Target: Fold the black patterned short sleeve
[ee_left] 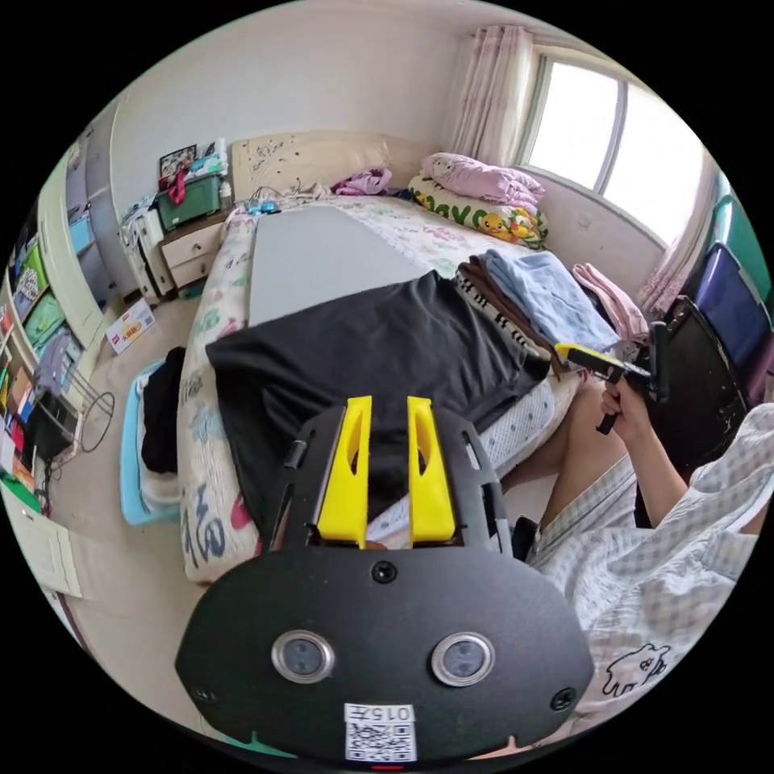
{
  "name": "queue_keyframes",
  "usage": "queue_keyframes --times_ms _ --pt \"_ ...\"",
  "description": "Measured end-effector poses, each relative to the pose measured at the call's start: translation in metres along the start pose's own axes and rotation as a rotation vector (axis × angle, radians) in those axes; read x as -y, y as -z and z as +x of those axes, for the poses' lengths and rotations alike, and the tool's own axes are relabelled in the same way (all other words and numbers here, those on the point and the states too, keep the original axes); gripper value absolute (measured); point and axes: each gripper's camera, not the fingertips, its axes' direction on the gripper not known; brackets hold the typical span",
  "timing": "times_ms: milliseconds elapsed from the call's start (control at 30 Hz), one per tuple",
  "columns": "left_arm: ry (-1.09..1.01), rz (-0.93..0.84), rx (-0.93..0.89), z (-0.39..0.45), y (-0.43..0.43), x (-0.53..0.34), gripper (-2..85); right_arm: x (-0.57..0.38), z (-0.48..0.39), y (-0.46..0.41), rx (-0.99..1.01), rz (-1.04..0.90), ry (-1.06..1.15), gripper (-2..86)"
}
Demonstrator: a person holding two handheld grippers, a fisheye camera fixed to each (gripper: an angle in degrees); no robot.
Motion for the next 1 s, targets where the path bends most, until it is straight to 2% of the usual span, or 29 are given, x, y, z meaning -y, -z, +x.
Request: queue_keyframes --times_ms 100,233,367,567,700,800,1000 --pt "-0.09 0.003 -0.07 0.009 -0.043 0.079 8.9 0.015 -0.001 -0.019 0.052 -0.075 -0.008 10.5" --pt "-0.135 -0.108 -0.152 0.026 -0.137 0.189 10.8 0.016 0.006 -0.016 0.058 -0.015 -0.045 7.0" --pt "-0.109 -0.192 -0.14 0.049 -0.225 0.27 11.4 0.03 0.008 -0.002 0.107 0.008 -0.064 2.3" --pt "-0.044 -0.367 -0.034 0.065 -0.337 0.325 11.0 0.047 -0.005 0.018 0.122 0.037 -0.056 0.6" --pt "-0.098 -0.427 0.053 0.072 -0.37 0.334 7.7 0.057 -0.009 0.03 0.149 0.057 -0.074 0.3" --pt "-0.092 -0.359 -0.012 0.07 -0.365 0.344 0.9 0.062 -0.015 0.041 0.145 0.087 -0.08 0.3" --pt "-0.123 -0.246 -0.1 0.071 -0.332 0.374 -0.7 0.072 -0.031 0.101 0.077 0.211 -0.046 0.1"
